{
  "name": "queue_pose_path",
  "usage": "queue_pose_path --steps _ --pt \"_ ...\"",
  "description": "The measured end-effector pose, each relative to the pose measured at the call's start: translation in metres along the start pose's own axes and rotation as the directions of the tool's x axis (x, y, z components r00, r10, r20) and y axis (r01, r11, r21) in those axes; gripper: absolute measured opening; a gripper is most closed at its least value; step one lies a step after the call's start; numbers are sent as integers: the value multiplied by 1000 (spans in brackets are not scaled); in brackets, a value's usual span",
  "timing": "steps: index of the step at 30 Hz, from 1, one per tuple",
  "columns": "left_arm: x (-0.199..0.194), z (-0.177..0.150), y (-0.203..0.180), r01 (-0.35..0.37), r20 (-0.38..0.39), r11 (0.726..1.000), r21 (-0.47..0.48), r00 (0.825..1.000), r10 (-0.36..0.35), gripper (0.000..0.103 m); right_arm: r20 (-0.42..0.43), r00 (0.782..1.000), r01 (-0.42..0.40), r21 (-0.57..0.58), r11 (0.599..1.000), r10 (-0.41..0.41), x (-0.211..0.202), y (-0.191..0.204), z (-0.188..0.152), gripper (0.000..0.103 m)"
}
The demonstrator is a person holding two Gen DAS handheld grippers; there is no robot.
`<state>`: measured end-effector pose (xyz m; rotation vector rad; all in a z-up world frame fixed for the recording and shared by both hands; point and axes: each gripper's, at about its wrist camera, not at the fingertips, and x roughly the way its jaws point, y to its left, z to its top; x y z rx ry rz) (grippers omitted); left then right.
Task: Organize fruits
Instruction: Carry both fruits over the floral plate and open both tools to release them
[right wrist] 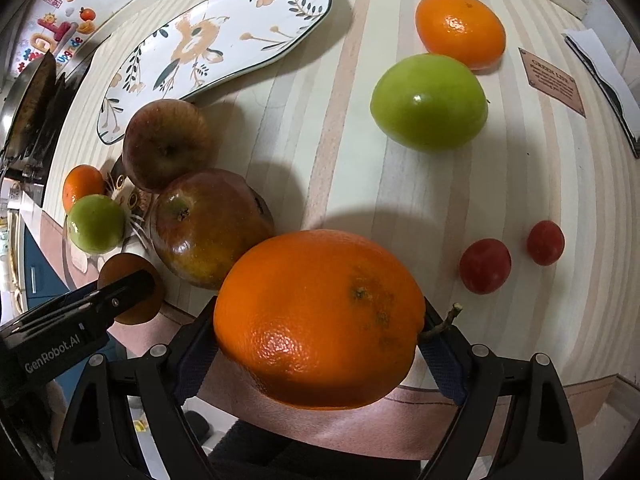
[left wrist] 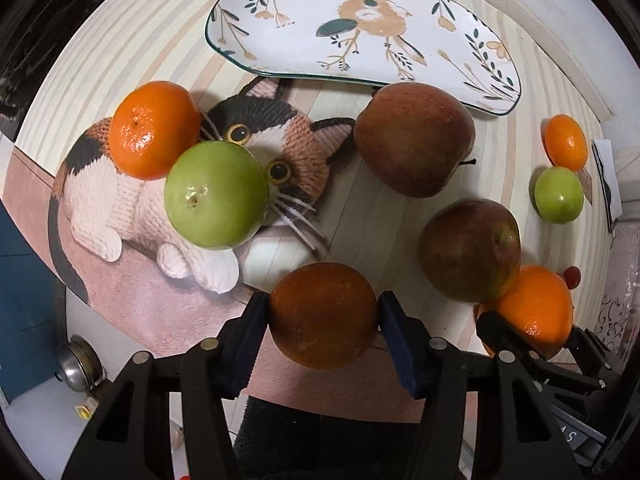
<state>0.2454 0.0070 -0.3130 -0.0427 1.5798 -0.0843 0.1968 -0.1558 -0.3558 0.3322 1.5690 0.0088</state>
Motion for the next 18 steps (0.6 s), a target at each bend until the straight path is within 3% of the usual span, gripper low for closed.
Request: queue_pose_path --steps 5,10,14,18 --pt "-15 -11 -5 16 13 1000 24 1000 -17 53 11 999 -50 30 998 50 -15 -9 -11 91" --pt "-58 -21 -13 61 45 998 29 997 -62 53 42 990 -133 40 990 132 -50 -14 -9 91" --pt "-91 0 -11 102 105 994 22 989 -104 53 89 980 -177 -15 984 177 -93 -7 15 91" --pt "-124 48 -13 139 157 990 13 978 -139 53 134 968 -203 -71 977 211 -122 9 66 91"
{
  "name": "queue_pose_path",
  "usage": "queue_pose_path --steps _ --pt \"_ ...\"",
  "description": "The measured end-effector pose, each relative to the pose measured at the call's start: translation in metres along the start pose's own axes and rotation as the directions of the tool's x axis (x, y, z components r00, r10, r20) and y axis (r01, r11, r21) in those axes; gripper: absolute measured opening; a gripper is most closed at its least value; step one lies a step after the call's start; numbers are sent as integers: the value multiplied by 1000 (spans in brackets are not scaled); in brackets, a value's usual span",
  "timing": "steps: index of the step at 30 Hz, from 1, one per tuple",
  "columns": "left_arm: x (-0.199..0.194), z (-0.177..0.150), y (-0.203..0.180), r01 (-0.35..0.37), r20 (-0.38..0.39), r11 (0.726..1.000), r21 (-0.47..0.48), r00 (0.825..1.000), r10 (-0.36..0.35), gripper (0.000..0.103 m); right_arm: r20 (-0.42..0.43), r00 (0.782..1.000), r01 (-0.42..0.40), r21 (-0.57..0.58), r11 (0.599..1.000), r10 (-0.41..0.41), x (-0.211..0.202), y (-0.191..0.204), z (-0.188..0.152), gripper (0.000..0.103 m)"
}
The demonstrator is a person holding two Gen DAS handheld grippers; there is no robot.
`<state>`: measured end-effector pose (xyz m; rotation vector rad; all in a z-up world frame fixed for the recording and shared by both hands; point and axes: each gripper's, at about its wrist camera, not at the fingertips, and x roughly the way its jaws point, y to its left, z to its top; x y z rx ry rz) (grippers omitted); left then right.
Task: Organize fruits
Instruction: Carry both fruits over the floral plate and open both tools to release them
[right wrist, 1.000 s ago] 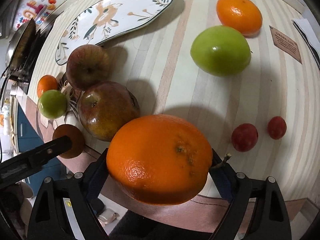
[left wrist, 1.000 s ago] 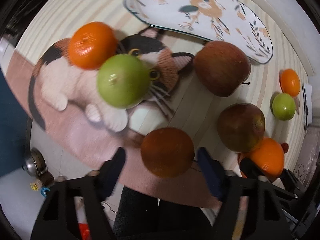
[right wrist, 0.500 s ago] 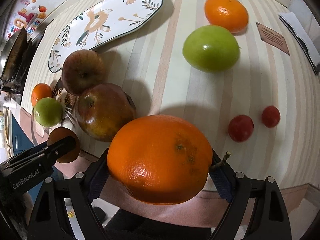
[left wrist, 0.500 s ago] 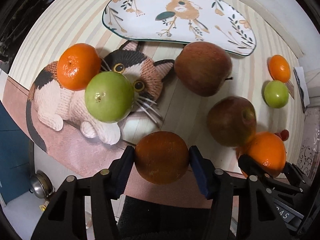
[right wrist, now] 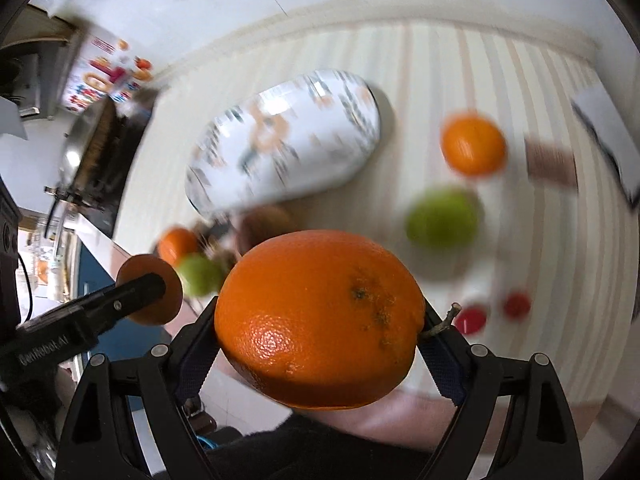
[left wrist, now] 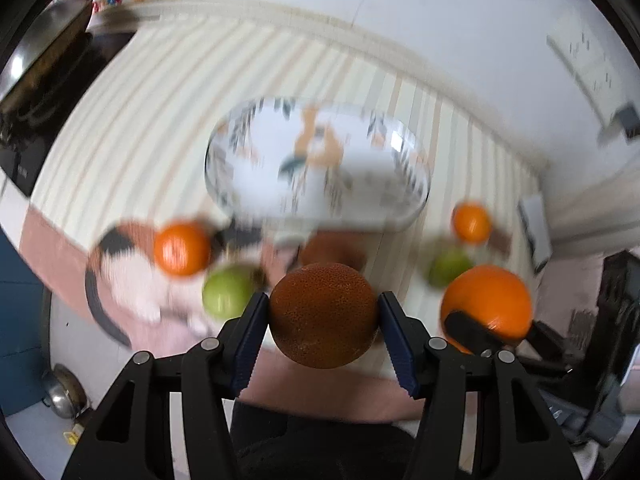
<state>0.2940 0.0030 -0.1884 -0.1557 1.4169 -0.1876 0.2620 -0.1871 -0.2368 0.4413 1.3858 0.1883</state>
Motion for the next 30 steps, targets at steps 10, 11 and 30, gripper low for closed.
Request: queue_pose_path --steps 10,11,30 --pt "61 122 33 -73 -54 994 -76 996 69 54 -13 996 88 -115 989 -90 85 40 125 91" --pt "73 132 37 -76 -76 994 -84 995 69 54 -27 995 94 -120 988 -98 96 41 133 91" --pt "154 165 61 -86 -271 989 -121 961 51 54 -160 963 182 -217 959 -218 187 47 180 92"
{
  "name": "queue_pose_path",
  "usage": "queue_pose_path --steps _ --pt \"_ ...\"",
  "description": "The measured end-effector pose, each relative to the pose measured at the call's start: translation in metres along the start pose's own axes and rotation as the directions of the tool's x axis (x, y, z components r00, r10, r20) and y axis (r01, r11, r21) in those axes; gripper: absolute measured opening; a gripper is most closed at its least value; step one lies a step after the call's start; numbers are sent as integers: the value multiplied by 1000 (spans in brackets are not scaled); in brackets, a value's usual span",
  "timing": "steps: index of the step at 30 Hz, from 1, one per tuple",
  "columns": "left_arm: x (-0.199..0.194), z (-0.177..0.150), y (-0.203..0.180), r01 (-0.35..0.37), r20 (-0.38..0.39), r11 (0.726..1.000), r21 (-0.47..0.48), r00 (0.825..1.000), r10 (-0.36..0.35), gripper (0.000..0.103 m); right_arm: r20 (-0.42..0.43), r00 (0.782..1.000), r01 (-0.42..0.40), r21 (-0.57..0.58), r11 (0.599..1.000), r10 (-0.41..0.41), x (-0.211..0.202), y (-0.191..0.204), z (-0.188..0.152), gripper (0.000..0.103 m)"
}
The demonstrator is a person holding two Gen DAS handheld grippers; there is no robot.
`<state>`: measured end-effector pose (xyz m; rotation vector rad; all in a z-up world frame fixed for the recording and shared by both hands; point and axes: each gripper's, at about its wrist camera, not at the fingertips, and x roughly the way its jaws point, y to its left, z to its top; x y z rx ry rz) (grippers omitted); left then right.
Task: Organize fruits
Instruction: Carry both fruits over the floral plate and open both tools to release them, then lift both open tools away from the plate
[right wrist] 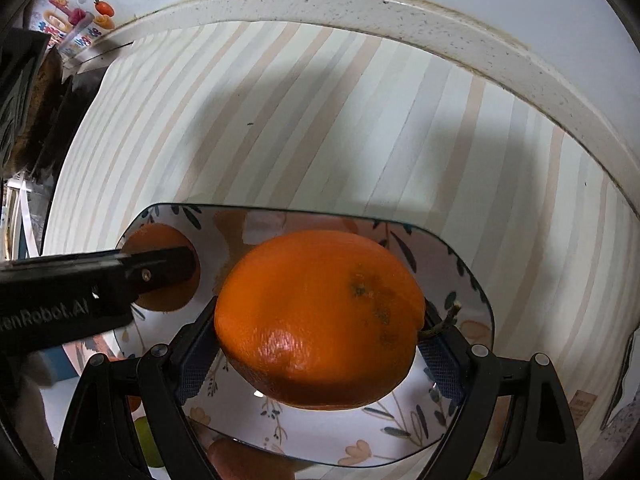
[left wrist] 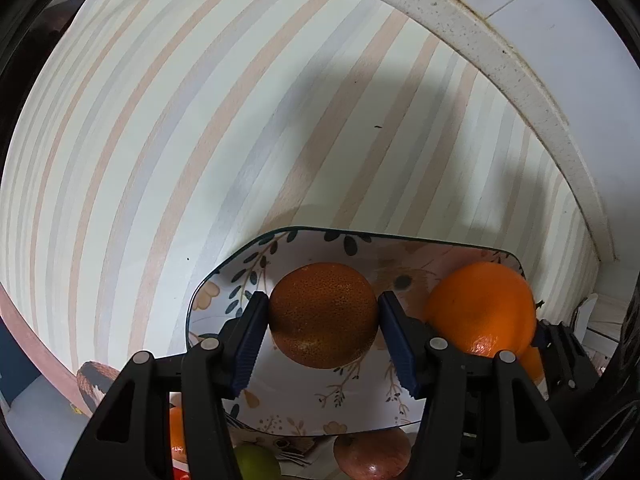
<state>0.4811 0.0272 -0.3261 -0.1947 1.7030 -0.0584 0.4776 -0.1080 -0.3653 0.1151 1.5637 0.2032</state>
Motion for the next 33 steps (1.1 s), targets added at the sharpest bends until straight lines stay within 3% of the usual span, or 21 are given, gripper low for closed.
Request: queue_pose_path --steps 4,8,11,20,33 --pt "-2 -2 -1 -4 -1 1000 9 1000 4 55 -23 1000 0 4 1000 0 -1 -3 1 92" --pt "-11 -3 -3 -4 18 1000 12 1000 4 79 -30 1000 -7 27 1000 8 -3 0 0 93" --pt "-19 -8 -1 -15 34 1000 12 999 15 82 4 1000 -4 34 999 4 -14 -2 -2 94" --pt "-67 -37 9 -71 158 997 3 985 70 83 48 999 3 52 999 -5 -62 -13 -29 95" --pt "-128 -122 2 -155 346 986 61 930 125 83 170 985 -2 104 995 -16 -130 4 -98 95"
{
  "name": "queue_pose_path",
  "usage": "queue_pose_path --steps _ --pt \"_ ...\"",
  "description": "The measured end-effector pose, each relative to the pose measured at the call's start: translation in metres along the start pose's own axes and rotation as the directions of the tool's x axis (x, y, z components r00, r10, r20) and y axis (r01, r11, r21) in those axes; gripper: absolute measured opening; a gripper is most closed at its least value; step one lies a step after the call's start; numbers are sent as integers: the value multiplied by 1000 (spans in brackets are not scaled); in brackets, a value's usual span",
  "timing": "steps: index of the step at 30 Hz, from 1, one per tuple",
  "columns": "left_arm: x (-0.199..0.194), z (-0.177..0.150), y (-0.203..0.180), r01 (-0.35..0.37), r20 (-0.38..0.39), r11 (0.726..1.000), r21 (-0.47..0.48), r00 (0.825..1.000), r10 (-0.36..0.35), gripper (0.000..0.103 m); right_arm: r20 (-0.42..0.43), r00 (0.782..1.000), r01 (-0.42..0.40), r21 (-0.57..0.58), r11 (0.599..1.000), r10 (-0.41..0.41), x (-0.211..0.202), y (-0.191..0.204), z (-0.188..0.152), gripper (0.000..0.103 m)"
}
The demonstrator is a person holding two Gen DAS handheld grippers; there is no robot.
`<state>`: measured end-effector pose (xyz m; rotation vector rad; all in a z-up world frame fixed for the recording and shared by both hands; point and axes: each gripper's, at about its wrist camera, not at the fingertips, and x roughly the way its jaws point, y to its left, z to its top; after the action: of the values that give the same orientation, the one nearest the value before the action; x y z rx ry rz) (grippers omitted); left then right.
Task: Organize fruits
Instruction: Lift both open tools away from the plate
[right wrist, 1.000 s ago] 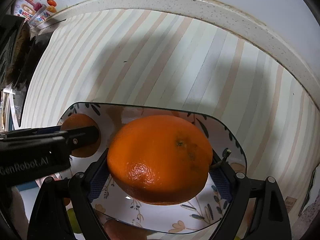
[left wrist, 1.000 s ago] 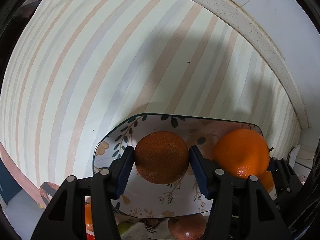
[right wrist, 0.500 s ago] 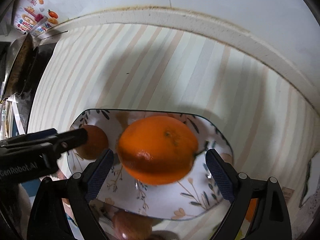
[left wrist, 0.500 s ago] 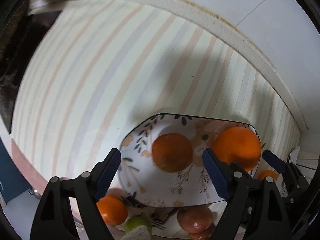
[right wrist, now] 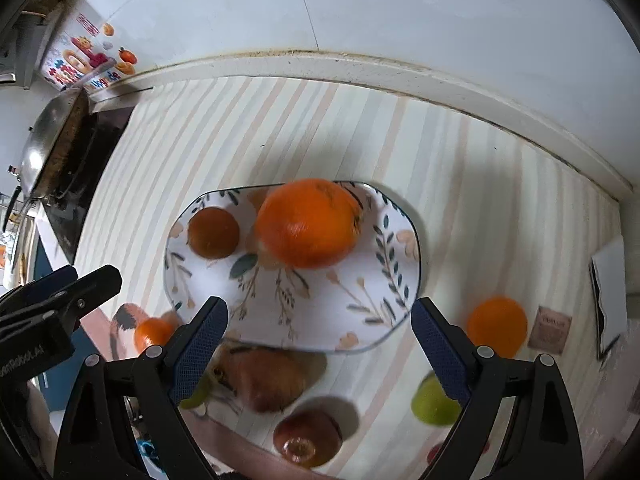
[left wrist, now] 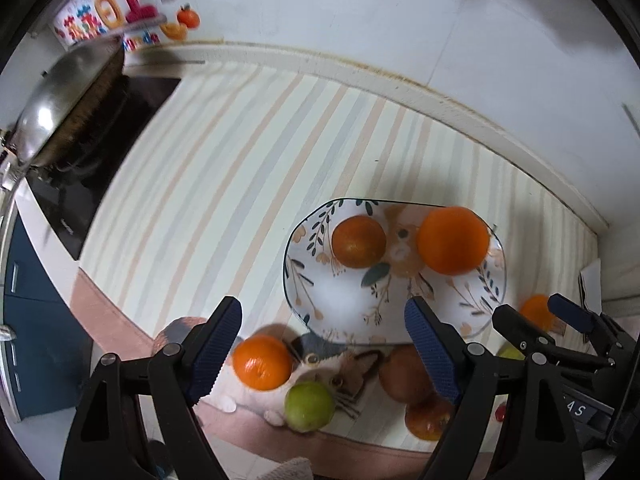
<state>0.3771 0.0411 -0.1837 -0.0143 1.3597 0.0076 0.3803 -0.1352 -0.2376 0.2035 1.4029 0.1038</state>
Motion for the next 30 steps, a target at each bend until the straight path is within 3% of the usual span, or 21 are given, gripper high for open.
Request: queue_pose_path --steps 12,23,30 --pt "-61 -53 -9 10 110 999 33 994 -13 83 108 994 -3 -10 1000 4 -67 3 -55 95" --pt "-111 -90 -6 26 198 999 44 980 -34 83 218 976 -16 -28 999 22 -133 8 -98 95" --pt "-111 -103 1 20 193 1000 22 981 -24 83 221 974 -55 -15 998 57 -141 8 -115 95"
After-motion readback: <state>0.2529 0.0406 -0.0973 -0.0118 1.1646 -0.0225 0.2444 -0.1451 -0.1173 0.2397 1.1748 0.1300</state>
